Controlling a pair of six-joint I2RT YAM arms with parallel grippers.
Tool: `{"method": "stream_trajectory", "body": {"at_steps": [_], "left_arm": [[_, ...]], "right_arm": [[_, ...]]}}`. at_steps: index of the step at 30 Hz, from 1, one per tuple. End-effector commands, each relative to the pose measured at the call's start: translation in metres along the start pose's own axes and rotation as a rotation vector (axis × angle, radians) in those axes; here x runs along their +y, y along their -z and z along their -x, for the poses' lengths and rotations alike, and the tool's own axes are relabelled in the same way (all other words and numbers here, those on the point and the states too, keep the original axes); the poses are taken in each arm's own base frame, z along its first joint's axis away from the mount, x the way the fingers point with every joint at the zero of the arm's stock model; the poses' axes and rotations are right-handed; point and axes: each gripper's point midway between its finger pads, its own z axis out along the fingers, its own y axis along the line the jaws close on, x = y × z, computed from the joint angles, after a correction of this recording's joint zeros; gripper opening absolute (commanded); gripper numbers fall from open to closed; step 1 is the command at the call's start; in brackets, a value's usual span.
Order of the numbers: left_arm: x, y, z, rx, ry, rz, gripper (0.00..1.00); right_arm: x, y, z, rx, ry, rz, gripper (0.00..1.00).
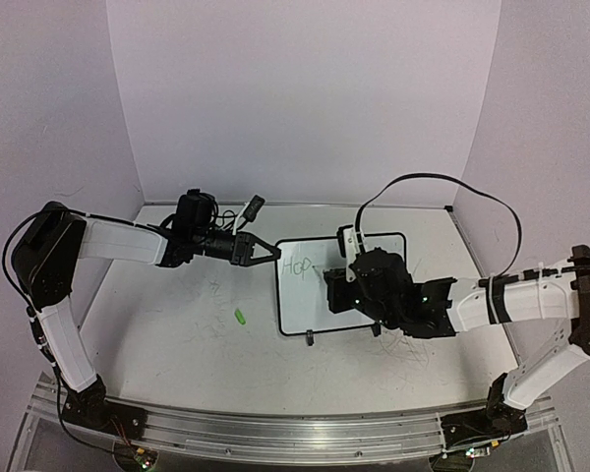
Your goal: Write a sentence on the whiteboard
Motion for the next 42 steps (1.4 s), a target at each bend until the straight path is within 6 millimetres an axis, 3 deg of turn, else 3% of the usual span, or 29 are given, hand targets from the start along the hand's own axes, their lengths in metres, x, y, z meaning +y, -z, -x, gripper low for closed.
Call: {"method": "stream_trajectory", "body": {"at_steps": [1, 16, 31, 42], "left_arm": [[-0.027, 0.006, 0.012, -0.017, -0.046, -0.058, 0.00], [-0.027, 0.006, 0.012, -0.017, -0.047, -0.059, 0.00], [-0.027, 0.006, 0.012, -0.016, -0.046, -0.059, 0.00], [-0.027, 0.006, 0.012, -0.017, -0.046, -0.059, 0.00]], "right_arm": [[0.011, -0.003, 0.024, -0.062, -0.020, 0.017, 0.00], [-0.008, 0.002, 0.013, -0.046, -0.037, -0.050, 0.00], [-0.022, 0.006, 0.020, -0.068, -0.075, -0.100, 0.00], [-0.012, 0.000, 0.030, -0.077, -0.034, -0.075, 0.00]]}}
